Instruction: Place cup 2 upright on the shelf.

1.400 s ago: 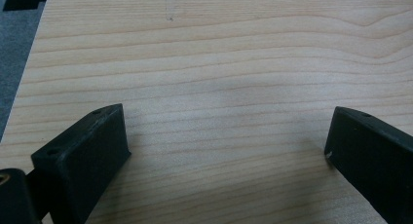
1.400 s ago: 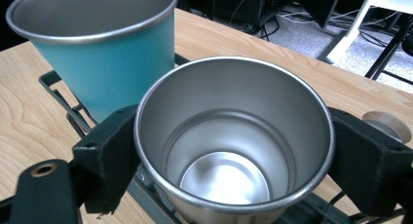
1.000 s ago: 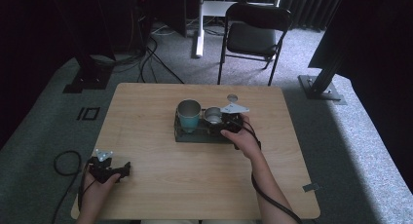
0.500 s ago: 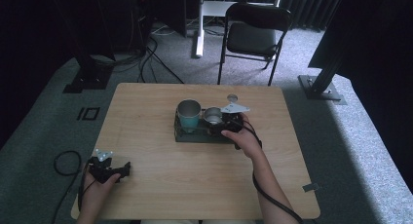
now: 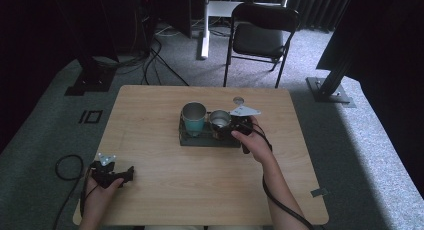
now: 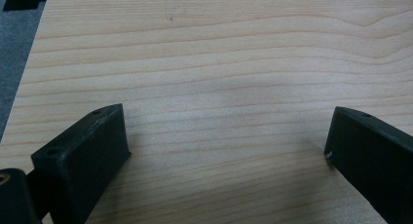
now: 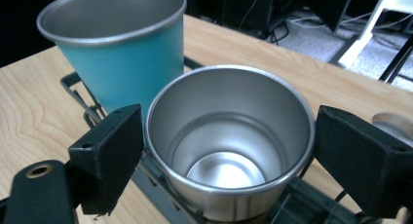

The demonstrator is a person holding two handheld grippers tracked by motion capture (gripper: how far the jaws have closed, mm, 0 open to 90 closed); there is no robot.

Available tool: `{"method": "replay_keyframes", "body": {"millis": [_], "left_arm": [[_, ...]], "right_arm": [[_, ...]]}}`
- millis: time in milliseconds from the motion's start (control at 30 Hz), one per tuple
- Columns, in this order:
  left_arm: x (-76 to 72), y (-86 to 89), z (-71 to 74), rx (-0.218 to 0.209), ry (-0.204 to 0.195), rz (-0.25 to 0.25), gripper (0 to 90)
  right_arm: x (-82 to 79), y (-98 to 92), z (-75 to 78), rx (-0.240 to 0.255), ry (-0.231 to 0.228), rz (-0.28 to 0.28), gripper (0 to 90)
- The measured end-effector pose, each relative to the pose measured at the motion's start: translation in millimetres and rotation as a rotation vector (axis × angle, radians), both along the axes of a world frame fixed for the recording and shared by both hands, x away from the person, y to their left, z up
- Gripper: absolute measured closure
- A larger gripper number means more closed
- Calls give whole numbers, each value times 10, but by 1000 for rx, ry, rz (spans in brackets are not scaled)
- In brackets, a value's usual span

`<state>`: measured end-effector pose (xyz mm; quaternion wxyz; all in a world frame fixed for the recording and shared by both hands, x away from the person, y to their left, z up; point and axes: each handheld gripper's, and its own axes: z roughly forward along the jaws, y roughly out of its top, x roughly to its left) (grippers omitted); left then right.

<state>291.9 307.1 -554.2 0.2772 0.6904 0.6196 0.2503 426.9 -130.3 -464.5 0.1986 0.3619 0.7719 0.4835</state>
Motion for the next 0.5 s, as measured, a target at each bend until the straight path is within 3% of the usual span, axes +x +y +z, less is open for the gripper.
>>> {"method": "replay_keyframes", "body": {"millis": [267,500], "left_arm": [[-1,1,0,1,1,-1,27],[-1,1,0,1,1,-1,27]], "right_arm": [[-45,-51,125,14,-34,5,119],[-84,-102,163,14,-37,23,119]]}}
